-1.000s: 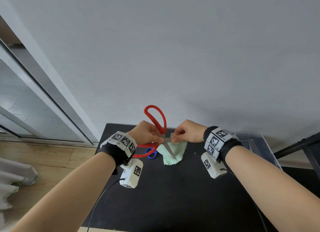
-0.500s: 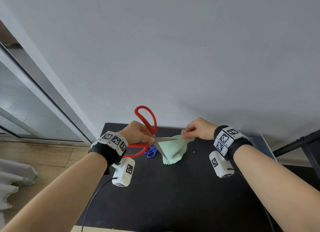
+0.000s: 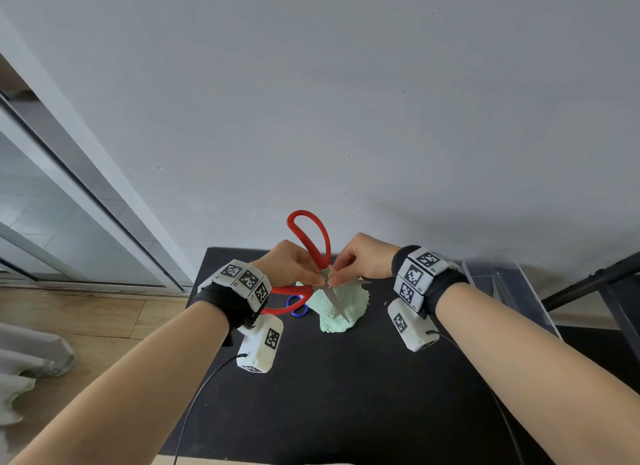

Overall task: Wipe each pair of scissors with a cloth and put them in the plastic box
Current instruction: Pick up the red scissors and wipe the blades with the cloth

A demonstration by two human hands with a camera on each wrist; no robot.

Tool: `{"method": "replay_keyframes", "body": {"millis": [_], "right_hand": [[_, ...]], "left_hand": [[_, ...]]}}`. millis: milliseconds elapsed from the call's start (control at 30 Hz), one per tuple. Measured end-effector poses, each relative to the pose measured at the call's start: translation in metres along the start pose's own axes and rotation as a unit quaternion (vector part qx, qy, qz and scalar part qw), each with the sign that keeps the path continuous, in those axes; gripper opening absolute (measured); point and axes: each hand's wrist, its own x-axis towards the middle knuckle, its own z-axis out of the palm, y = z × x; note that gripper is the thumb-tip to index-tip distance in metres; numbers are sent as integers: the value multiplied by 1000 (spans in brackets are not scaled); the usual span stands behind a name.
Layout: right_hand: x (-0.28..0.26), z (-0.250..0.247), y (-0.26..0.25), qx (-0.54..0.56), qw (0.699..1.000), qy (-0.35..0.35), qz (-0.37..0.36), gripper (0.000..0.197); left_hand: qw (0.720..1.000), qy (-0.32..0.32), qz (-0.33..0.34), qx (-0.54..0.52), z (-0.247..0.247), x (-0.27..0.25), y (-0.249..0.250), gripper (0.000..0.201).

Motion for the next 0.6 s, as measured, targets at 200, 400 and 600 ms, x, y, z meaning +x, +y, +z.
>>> {"method": "replay_keyframes", "body": {"millis": [200, 400, 600], "right_hand": [[3, 4, 2, -62, 998, -11, 22, 17], [-3, 2, 14, -48, 999, -1, 20, 10], [-10, 1, 22, -31, 999, 31, 16, 8]], "left_hand": [[1000, 0, 9, 9, 2, -1, 2, 15], [1000, 3, 15, 10, 0, -3, 0, 9], [1000, 9, 5, -5, -5, -6, -5, 13]]}}
